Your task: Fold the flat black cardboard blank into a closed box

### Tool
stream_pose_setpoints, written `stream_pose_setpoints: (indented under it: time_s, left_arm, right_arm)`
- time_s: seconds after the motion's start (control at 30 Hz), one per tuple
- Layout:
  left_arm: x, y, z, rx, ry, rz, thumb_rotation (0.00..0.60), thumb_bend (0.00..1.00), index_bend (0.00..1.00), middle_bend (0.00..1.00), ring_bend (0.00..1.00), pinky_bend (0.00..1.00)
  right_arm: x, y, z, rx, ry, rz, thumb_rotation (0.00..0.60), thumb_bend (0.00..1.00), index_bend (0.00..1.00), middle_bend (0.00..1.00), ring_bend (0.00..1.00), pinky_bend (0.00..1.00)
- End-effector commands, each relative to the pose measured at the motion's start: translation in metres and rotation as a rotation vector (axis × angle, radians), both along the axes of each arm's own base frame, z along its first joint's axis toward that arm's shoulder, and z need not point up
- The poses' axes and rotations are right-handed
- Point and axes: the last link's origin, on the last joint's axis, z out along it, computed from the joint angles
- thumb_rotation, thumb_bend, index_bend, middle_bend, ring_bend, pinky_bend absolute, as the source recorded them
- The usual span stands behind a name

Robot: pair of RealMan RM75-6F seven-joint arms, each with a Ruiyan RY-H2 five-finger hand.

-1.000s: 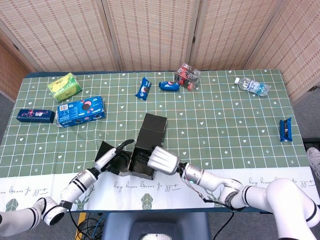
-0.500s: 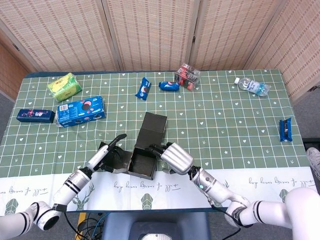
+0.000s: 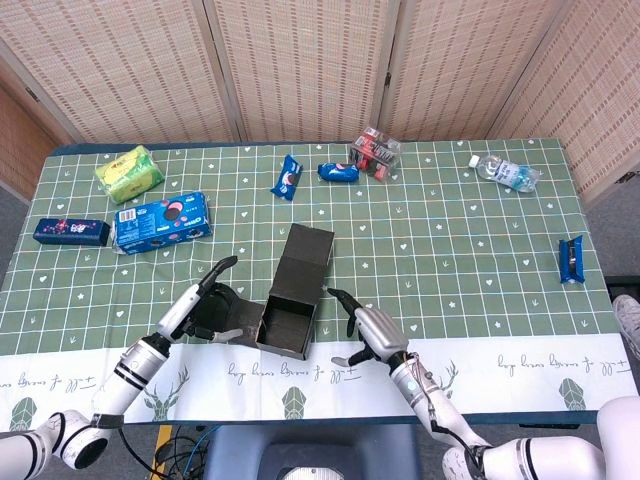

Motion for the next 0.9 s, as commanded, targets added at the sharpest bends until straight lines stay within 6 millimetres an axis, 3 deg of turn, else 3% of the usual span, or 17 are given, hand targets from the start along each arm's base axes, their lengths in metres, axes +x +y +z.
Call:
stream_pose_setpoints:
  time_s: [0.03,0.5,0.73,0.9]
  left_arm:
    - [-0.002,-0.002,0.003,0.003,-0.001,0.0,0.6,0.15,0.03,0.01,0.36,0.43]
    - [-0.008,-0.005,0.013,0.016,-0.036,0.011,0.6,0.15,0.03,0.01,0.36,0.43]
    - [-0.014,-0.006,0.016,0.02,-0.043,0.028,0.6,0.15,0.03,0.01,0.36,0.43]
    - [-0.016,-0.007,0.017,0.019,-0.047,0.031,0.6,0.15,0.03,0.01,0.36,0.43]
  right_arm:
    - [0.011,0.006,-0.013,0.041,-0.02,-0.047,0.6,0.0,0.0,0.04,0.52,0.56]
    - [0.037,-0.008,-0.045,0.042,-0.055,-0.124,0.6,0.0,0.0,0.04,0.52,0.56]
    - [0.041,-0.023,-0.046,0.012,-0.055,-0.146,0.6,0.0,0.0,0.04,0.52,0.56]
    - [0.038,-0.015,-0.041,0.041,-0.085,-0.171,0.6,0.0,0.0,0.04,0.52,0.56]
